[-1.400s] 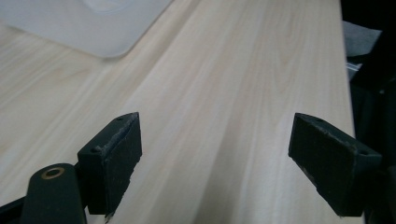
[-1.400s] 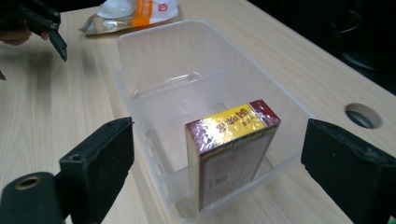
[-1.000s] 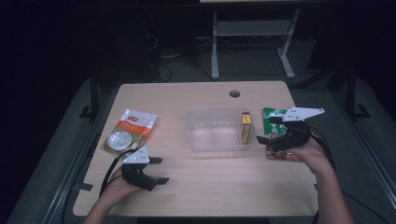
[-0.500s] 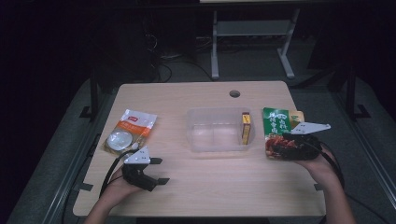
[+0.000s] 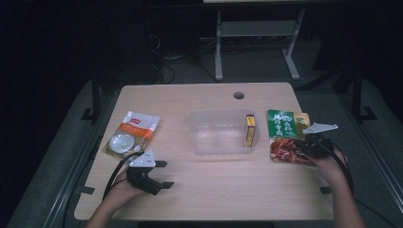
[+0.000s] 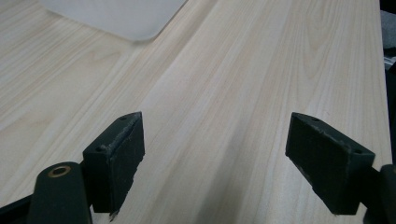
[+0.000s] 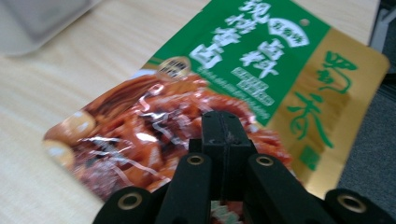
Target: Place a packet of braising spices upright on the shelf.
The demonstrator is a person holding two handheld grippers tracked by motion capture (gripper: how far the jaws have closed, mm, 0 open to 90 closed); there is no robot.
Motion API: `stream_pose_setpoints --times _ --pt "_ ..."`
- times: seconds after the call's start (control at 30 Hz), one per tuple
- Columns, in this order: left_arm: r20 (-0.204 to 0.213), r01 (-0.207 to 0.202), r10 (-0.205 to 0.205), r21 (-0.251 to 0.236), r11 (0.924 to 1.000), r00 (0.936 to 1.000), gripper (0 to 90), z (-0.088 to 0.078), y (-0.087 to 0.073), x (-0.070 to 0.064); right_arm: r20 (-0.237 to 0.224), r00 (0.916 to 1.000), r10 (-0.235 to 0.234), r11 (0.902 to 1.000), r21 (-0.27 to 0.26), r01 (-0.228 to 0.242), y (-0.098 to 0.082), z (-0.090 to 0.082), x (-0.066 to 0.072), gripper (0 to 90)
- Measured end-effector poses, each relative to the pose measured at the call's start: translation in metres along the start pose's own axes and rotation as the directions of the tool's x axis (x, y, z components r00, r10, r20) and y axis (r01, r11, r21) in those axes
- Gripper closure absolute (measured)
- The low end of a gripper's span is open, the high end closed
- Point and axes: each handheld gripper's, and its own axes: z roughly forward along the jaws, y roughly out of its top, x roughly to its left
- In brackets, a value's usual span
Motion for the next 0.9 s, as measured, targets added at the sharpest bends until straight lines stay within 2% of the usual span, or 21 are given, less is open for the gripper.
stream_pose_setpoints --times 0.03,0.07,0.13,0.17,0.2,0.3,0.33,0.37,0.43,0.5,0.53,0.57,0.6,0.67,0.73,0.77,0.9 --pt "-0.002 -0.003 0.003 0.0 1.0 1.0 19.2 0.001 0.001 -0.001 0.008 0.9999 0.01 0.9999 -0.005 -0.01 0.001 0.001 -0.006 90.0" --pt "-0.002 -0.003 0.003 0.0 1.0 1.0 19.3 0.001 0.001 -0.001 0.008 0.9999 0.01 0.9999 -0.005 -0.01 0.001 0.001 -0.006 90.0" --pt "0.001 -0.012 0.012 0.008 0.9999 0.9999 19.3 0.002 0.002 -0.001 0.022 0.9998 0.0 0.9999 0.014 0.0 0.002 0.005 -0.01 90.0" --pt "0.002 -0.014 0.014 0.01 0.9998 0.9999 19.3 0.003 0.002 -0.001 0.027 0.9996 -0.008 0.9992 0.039 0.007 0.001 0.01 -0.014 90.0" --pt "0.005 -0.017 0.017 0.013 0.9998 0.9998 19.3 0.004 0.002 0.0 0.027 0.9996 -0.008 0.9992 0.039 0.007 0.001 0.01 -0.014 90.0" --pt "0.008 -0.016 0.016 0.022 0.9996 0.9998 19.3 0.004 0.001 0.001 0.016 0.9999 -0.005 0.9969 0.078 0.004 -0.002 0.017 -0.016 90.0" --pt "0.01 -0.012 0.012 0.021 0.9997 0.9999 19.2 0.004 0.001 0.001 0.009 1.0 -0.004 0.9973 0.073 0.003 -0.003 0.018 -0.017 90.0" --pt "0.009 -0.012 0.012 0.023 0.9997 0.9999 19.3 0.004 0.0 0.002 -0.004 0.9999 0.012 0.9965 0.082 -0.011 -0.003 0.018 -0.018 90.0" --pt "0.009 -0.015 0.015 0.027 0.9995 0.9999 19.3 0.004 0.0 0.002 -0.022 0.9997 0.008 0.9944 0.105 -0.006 -0.001 0.021 -0.018 90.0" --pt "0.009 -0.017 0.017 0.025 0.9995 0.9998 19.4 0.004 0.0 0.0 -0.014 0.9993 -0.036 0.9915 0.124 0.037 0.001 0.023 -0.011 90.0" --pt "0.009 -0.017 0.017 0.025 0.9995 0.9998 19.4 0.004 0.0 0.0 -0.014 0.9993 -0.036 0.9915 0.124 0.037 0.001 0.023 -0.011 90.0" --pt "0.014 -0.016 0.016 0.027 0.9995 0.9998 19.4 0.005 0.0 0.0 -0.016 0.9973 -0.071 0.9873 0.141 0.073 0.002 0.024 -0.005 90.0" --pt "0.014 -0.016 0.016 0.027 0.9995 0.9998 19.4 0.005 0.0 0.0 -0.016 0.9973 -0.071 0.9873 0.141 0.073 0.002 0.024 -0.005 90.0" --pt "0.018 -0.018 0.018 0.033 0.9993 0.9997 19.4 0.006 0.0 0.0 -0.034 0.9953 -0.09 0.9839 0.151 0.094 0.004 0.023 0.0 90.0" --pt "0.02 -0.019 0.018 0.038 0.9991 0.9996 19.4 0.007 0.0 0.0 -0.072 0.9929 -0.096 0.9821 0.156 0.106 0.004 0.022 0.005 90.0" --pt "0.022 -0.019 0.019 0.037 0.9991 0.9996 19.4 0.008 0.0 0.0 -0.099 0.9889 -0.11 0.9804 0.153 0.125 0.004 0.021 0.01 90.0" --pt "0.022 -0.024 0.023 0.038 0.999 0.9995 19.4 0.007 0.0 -0.001 -0.115 0.9835 -0.14 0.9751 0.157 0.157 0.003 0.018 0.019 90.0"
